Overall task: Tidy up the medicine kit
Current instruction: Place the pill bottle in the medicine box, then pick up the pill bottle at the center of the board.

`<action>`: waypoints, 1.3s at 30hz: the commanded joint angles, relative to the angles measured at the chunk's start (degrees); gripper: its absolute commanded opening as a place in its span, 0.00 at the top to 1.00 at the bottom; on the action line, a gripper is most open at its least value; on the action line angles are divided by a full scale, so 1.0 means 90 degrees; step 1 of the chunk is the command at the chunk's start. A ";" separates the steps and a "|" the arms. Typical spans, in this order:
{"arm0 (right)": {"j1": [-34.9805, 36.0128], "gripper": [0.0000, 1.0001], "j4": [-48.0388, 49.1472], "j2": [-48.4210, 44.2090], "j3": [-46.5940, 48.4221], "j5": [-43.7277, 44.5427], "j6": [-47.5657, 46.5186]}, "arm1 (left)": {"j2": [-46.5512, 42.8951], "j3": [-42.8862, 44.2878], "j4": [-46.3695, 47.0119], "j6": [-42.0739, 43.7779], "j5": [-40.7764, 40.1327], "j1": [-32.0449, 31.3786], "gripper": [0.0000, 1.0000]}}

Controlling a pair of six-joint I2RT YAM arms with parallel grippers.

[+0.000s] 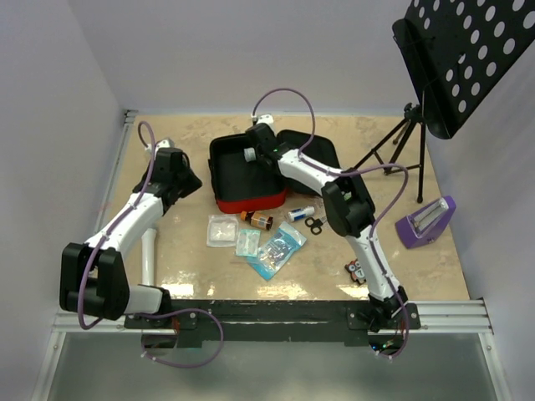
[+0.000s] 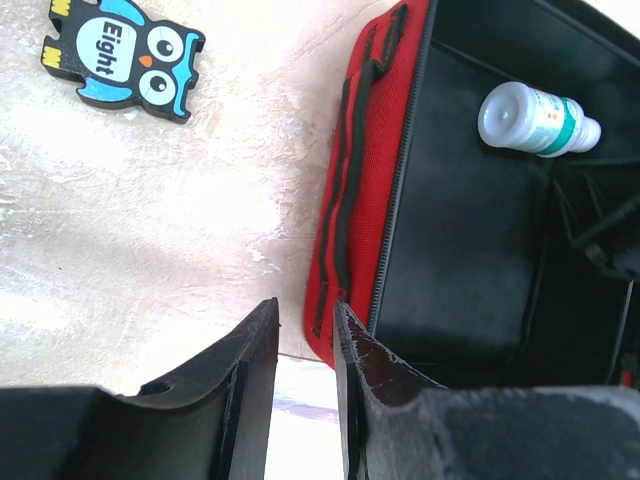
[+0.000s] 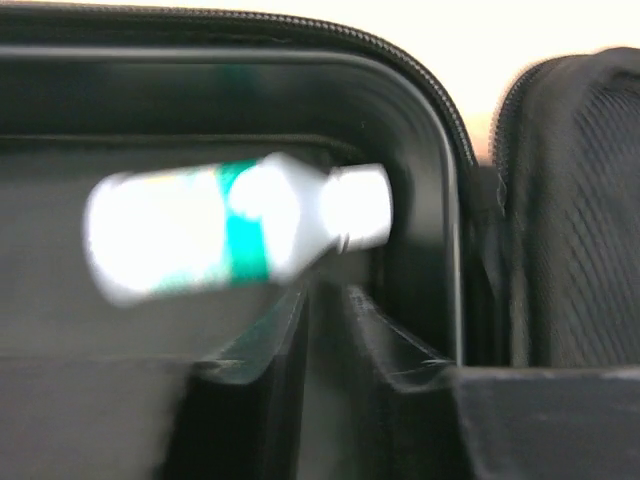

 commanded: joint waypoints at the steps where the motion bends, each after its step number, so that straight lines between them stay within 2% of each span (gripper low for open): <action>1: 0.0094 0.58 0.0909 -0.1339 -0.0684 -0.0184 0.0091 | -0.0312 -0.0030 0.0097 0.0057 0.0103 -0.0024 0.67; 3: 0.0191 0.48 0.0939 -0.1652 -0.0821 -0.0351 0.0111 | -0.0361 -0.0039 0.0087 0.0057 0.0093 -0.0024 0.67; 4: 0.0250 0.46 0.0910 -0.1788 -0.0879 -0.0390 0.0149 | -0.0380 -0.0049 0.0087 0.0057 0.0083 -0.0024 0.67; 9: 0.0513 0.43 0.0968 -0.2764 -0.1678 -0.0517 0.0364 | -0.0517 -0.0108 0.0038 0.0057 0.0015 -0.0024 0.67; 13: 0.0845 0.44 0.1076 -0.3672 -0.2713 -0.0518 0.0413 | -0.0605 -0.0176 -0.0010 0.0067 -0.0005 -0.0024 0.67; 20: 0.1841 0.43 0.1456 -0.5030 -0.5379 -0.0283 0.0511 | -0.0907 -0.0371 -0.0050 0.0213 0.0141 -0.0024 0.66; 22: 0.2037 0.34 0.1622 -0.5304 -0.6102 -0.0302 0.0589 | -0.0995 -0.0459 0.0028 0.0271 0.0336 -0.0024 0.65; 24: 0.2106 0.30 0.1788 -0.5481 -0.6474 -0.0370 0.0648 | -0.1083 -0.0556 0.0193 0.0330 0.0589 -0.0024 0.63; 30: 0.2135 0.27 0.1935 -0.5160 -0.6515 -0.0332 0.0531 | -0.1415 -0.0986 0.0517 0.0311 0.0942 -0.0024 0.57; 39: 0.2135 0.27 0.1721 -0.4086 -0.5705 -0.0331 -0.0055 | -0.1611 -0.1084 0.0331 0.0418 0.0874 -0.0024 0.58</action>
